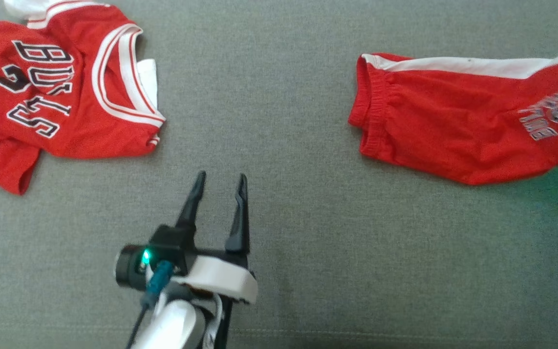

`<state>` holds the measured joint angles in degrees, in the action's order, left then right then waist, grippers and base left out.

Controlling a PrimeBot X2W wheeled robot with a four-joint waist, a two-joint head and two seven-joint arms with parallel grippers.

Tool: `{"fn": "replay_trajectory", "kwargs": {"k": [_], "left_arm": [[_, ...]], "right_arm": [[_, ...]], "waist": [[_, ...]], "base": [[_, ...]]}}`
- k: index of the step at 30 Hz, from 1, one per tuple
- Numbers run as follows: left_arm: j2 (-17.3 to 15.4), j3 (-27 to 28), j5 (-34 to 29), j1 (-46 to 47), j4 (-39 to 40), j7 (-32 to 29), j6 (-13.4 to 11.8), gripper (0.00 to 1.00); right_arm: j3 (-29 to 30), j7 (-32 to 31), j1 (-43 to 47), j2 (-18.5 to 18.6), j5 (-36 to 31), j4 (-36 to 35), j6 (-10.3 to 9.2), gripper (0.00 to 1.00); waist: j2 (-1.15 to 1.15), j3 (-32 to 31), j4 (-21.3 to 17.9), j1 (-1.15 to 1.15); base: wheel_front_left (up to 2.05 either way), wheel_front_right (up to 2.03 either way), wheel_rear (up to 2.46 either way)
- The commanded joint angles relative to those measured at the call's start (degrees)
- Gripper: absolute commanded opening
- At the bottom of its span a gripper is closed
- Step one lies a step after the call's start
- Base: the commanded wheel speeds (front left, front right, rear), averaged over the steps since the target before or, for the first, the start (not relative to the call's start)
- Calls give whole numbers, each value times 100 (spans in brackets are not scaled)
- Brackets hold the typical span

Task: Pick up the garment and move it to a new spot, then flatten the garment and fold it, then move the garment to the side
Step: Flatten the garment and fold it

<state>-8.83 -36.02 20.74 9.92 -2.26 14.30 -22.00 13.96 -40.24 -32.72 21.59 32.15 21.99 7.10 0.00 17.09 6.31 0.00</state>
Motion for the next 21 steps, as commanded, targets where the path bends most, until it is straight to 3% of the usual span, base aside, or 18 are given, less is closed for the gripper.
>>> {"fn": "replay_trajectory", "kwargs": {"k": [1,6,7,11,20,21], "left_arm": [[55,229,-80,-38,139,69,56,100],[187,286,-132,-93,43,70,226,100],[187,286,-132,-93,43,70,226,100],[310,250,-196,-21,-89,70,370,100],[461,354,-273,-98,-358,70,502,100],[472,370,-284,-127,-377,70,513,100]], "right_arm": [[-330,-154,12,-193,133,-694,39,0],[-1090,-475,117,-1070,130,-1552,39,0],[-1090,-475,117,-1070,130,-1552,39,0],[-1532,-374,205,-1649,-93,-1411,39,0],[-1648,538,106,-1867,-121,-396,39,0],[-1695,667,73,-1868,14,-304,39,9]], "waist": [[0,-82,10,0],[0,-55,81,0],[0,-55,81,0],[0,-15,249,0],[0,-146,511,0],[0,-171,507,0]], "base": [[0,0,0],[0,0,0],[0,0,0],[0,0,0],[0,0,0],[0,0,0]]}}
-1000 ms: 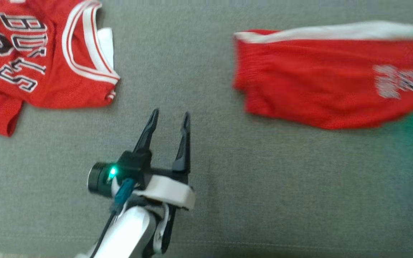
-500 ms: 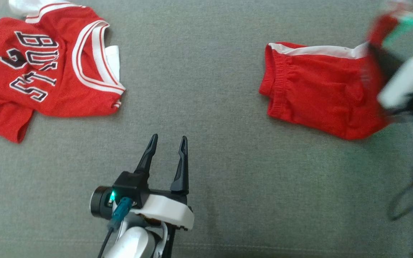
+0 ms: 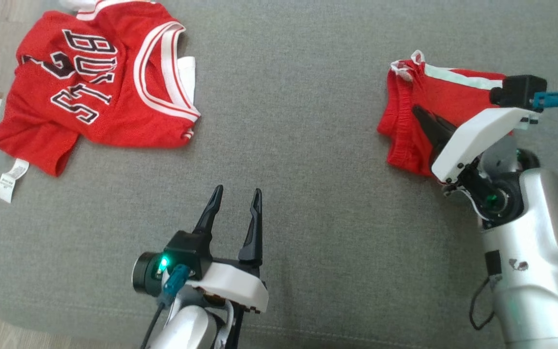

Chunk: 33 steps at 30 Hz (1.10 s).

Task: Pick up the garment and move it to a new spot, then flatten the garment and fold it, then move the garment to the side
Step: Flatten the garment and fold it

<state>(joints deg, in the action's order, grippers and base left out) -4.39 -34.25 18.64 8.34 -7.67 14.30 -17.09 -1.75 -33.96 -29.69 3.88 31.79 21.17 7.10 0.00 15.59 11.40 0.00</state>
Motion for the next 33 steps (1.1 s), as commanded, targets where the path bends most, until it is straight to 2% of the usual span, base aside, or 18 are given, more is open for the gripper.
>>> {"fn": "replay_trajectory", "kwargs": {"k": [1,2,7,11,14,22,29,33], "left_arm": [[38,209,-78,-4,141,70,32,100],[48,230,-82,-36,120,70,38,100],[69,364,-121,-160,27,70,91,100],[39,603,-136,-333,19,70,75,100],[-24,785,-139,-532,22,70,89,100],[-90,1216,-205,-1136,168,70,146,100],[-81,1524,-437,-1630,260,70,254,100],[-80,1635,-529,-1814,301,70,305,100]], "right_arm": [[-200,144,-256,-98,234,-134,39,45],[-284,273,-282,-98,462,-79,39,100],[-624,892,-229,-99,1653,-10,39,100],[-705,1143,141,-100,1836,-347,39,100],[-599,1308,576,-7,1464,-787,39,100],[-135,2255,2194,790,-482,-1932,39,100],[277,3341,3266,658,-1420,-2031,39,100],[340,3700,3606,483,-1634,-1943,39,100]], "waist": [[0,-52,-17,0],[0,-85,-44,0],[0,-364,-240,0],[0,-679,-493,0],[0,-965,-689,0],[0,-1585,-932,0],[0,-1905,-884,0],[0,-2003,-808,0]], "base": [[0,0,0],[0,0,0],[0,0,0],[0,0,0],[0,0,0],[0,0,0],[0,0,0],[0,0,0]]}}
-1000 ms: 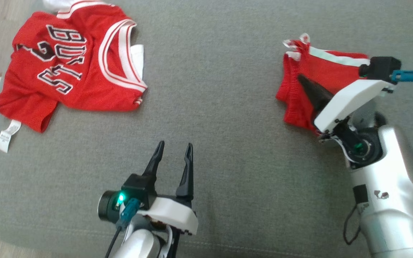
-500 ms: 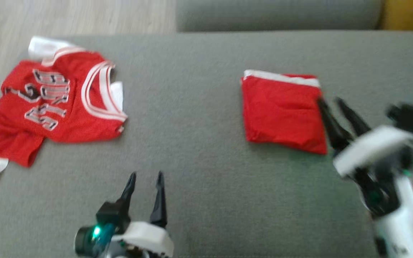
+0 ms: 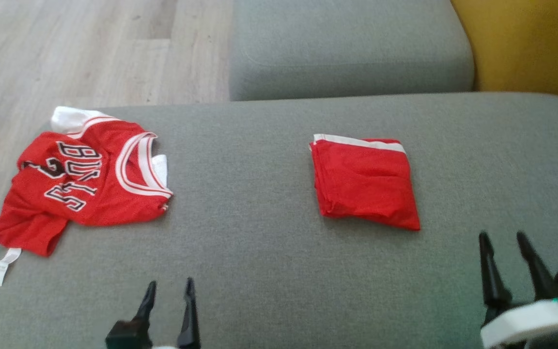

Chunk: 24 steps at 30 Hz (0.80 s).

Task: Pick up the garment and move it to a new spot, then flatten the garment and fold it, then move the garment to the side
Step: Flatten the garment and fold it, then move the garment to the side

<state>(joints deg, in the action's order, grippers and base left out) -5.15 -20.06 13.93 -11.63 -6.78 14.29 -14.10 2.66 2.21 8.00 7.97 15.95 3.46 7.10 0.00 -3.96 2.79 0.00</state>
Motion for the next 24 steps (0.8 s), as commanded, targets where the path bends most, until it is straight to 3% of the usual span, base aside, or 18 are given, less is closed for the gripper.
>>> {"fn": "replay_trajectory", "kwargs": {"k": [1,12,24], "left_arm": [[-3,258,-83,129,235,71,18,100],[34,559,-330,-29,416,71,210,100],[104,614,-449,-65,338,71,346,100]], "right_arm": [[-103,169,-71,36,-108,-135,39,100],[-6,567,298,-289,-505,247,39,100],[-82,457,45,-351,-481,359,39,100]], "waist": [[0,-72,74,0],[0,-172,191,0],[0,-133,153,0]], "base": [[0,0,0],[0,0,0],[0,0,0]]}}
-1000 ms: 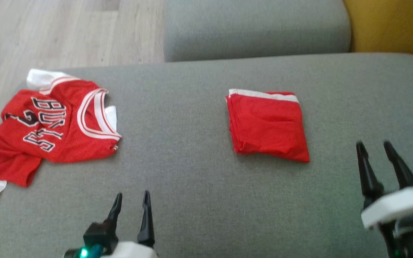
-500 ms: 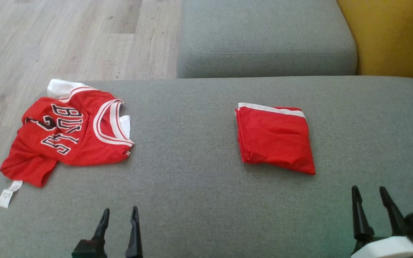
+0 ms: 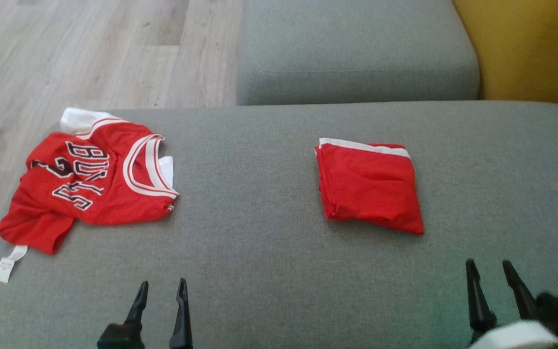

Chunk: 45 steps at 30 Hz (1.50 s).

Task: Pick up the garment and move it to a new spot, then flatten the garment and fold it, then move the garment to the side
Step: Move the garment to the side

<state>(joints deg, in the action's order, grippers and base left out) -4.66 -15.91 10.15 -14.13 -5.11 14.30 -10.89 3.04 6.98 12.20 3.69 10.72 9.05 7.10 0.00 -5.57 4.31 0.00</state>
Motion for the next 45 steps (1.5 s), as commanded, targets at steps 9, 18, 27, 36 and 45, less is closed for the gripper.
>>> {"fn": "replay_trajectory", "kwargs": {"k": [9,18,27,36,45], "left_arm": [[114,-17,-114,510,39,70,153,100],[170,-495,-59,1184,-134,70,143,100],[177,-804,95,1469,-115,70,-62,100],[178,-643,98,1423,-29,70,-237,100],[122,-710,-145,1610,-24,70,-65,100]], "right_arm": [[100,-2093,-2133,403,1070,121,39,100],[561,-3302,-3625,614,1336,1689,39,100],[620,-3392,-4324,752,1189,2837,39,100],[252,-3352,-4637,603,1601,2904,39,0],[73,-3252,-4817,915,1692,2928,39,0]], "waist": [[0,587,247,0],[0,1421,919,0],[0,1875,1115,0],[0,1967,216,0],[0,2209,-969,0]], "base": [[0,0,0],[0,0,0],[0,0,0],[0,0,0],[0,0,0]]}}
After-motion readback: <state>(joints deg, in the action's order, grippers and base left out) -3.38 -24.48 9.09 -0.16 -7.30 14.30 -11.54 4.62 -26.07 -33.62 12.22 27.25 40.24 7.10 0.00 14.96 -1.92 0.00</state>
